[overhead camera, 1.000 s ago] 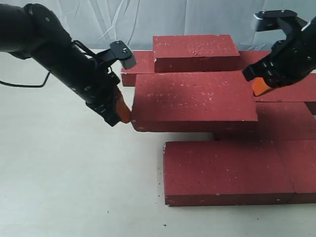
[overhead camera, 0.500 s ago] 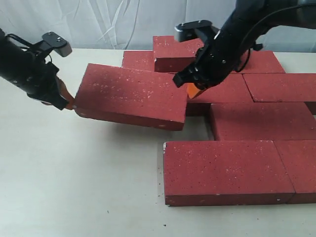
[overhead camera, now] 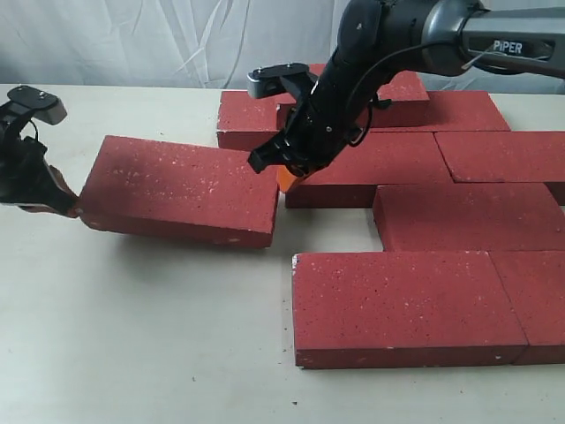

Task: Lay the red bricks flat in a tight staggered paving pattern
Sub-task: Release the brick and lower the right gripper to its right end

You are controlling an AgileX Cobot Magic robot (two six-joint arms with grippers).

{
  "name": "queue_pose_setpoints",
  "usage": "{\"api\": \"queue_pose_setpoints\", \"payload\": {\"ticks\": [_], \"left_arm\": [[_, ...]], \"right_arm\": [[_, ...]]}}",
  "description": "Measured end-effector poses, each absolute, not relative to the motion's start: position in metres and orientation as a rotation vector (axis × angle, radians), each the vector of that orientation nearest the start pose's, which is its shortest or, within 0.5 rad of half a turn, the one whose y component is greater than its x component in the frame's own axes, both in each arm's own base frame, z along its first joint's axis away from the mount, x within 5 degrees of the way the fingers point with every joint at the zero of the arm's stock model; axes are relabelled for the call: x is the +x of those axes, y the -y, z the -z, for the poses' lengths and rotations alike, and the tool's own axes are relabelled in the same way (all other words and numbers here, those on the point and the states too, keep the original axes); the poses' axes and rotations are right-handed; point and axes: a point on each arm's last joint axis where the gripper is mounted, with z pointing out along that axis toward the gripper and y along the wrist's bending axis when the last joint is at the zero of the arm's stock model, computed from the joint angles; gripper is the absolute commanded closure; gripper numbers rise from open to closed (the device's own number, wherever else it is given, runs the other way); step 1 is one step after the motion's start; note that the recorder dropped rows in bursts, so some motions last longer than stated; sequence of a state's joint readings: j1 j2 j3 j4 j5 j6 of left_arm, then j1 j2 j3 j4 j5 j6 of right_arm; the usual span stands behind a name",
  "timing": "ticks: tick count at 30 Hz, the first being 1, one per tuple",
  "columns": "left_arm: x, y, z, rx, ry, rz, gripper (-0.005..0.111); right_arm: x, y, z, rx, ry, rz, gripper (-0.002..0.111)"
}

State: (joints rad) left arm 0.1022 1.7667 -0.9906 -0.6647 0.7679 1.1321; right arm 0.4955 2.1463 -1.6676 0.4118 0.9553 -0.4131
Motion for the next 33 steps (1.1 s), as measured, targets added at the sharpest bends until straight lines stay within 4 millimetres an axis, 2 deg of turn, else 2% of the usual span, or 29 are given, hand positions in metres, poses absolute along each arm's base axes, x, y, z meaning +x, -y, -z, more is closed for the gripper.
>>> {"api": "queue_pose_setpoints", "payload": {"ticks": [9, 14, 19, 23, 27, 33], "left_arm": [[0.319, -0.021, -0.171, 0.544, -2.668, 0.522, 0.107], [0.317, -0.021, -0.171, 0.533, -2.676, 0.548, 0.107], [0.321, -0.023, -0.172, 0.486, -2.653, 0.523, 0.107], [0.332, -0.028, -0.174, 0.365, -2.587, 0.420, 0.107], [0.335, -0.030, -0.175, 0.329, -2.559, 0.393, 0.107], [0.342, -0.029, -0.180, 0.277, -2.480, 0.401, 0.107]], "right_arm": [[0.377, -0.247, -0.175, -1.020, -2.730, -0.515, 0.109], [0.378, -0.242, -0.173, -1.028, -2.749, -0.409, 0.109], [0.378, -0.240, -0.172, -1.027, -2.766, -0.382, 0.109], [0.366, -0.239, -0.172, -1.191, -2.817, -0.388, 0.109], [0.352, -0.239, -0.174, -1.316, -2.802, -0.479, 0.109], [0.320, -0.253, -0.158, -1.556, -2.547, -0.860, 0.109]]}}
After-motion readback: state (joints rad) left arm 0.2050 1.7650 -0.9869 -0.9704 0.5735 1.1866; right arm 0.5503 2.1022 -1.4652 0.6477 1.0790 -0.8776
